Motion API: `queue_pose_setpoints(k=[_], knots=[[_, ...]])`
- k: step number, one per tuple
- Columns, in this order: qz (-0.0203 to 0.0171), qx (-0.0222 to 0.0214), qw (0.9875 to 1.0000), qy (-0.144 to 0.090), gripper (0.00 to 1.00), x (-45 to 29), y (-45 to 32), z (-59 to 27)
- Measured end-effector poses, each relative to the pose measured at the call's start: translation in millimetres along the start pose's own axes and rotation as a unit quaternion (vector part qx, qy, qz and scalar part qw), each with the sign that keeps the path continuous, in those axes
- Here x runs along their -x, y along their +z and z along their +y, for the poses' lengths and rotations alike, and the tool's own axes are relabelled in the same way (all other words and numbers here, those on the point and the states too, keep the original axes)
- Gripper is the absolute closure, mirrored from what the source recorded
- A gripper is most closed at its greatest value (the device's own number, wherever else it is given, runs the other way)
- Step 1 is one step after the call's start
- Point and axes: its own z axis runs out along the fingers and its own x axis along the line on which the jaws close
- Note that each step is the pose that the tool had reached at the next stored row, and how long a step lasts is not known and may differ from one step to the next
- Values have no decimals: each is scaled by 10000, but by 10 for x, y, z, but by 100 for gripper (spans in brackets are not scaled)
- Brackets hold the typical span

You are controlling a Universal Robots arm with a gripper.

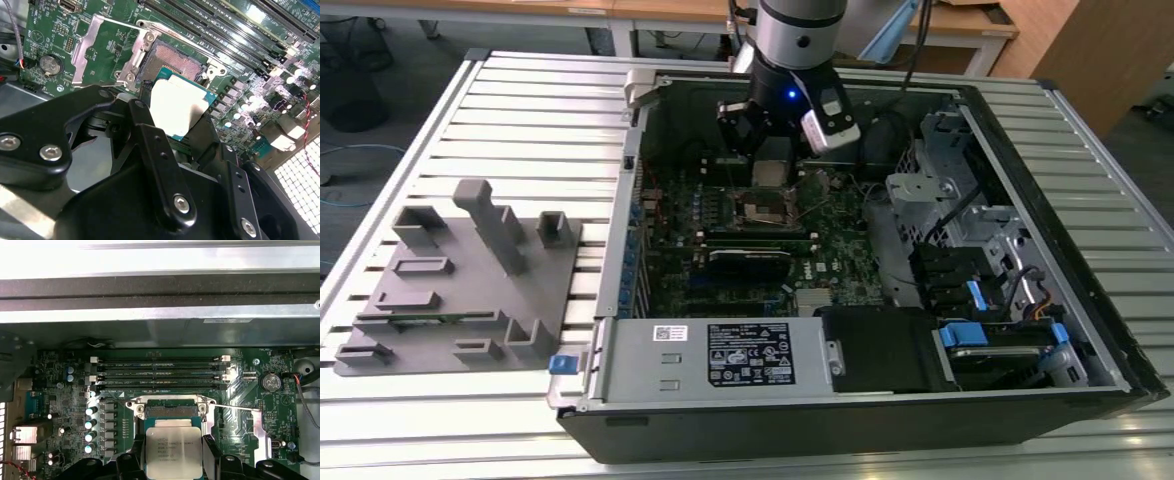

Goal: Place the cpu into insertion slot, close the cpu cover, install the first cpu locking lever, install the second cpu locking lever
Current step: 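Place the cpu into insertion slot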

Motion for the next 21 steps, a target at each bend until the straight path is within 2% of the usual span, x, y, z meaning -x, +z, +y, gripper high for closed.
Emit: queue_pose_setpoints(k=[3,6,11,13,16,19,21], knots=[[-17,1,9998,189,46,0,7,0],[-39,2,9990,447,46,0,16,-1],[-78,3,9959,902,46,0,32,-3],[-94,3,9941,1080,46,0,39,-3],[-117,4,9907,1353,46,0,49,-4],[-140,5,9867,1619,46,0,59,-5],[-156,5,9835,1801,46,0,65,-6]])
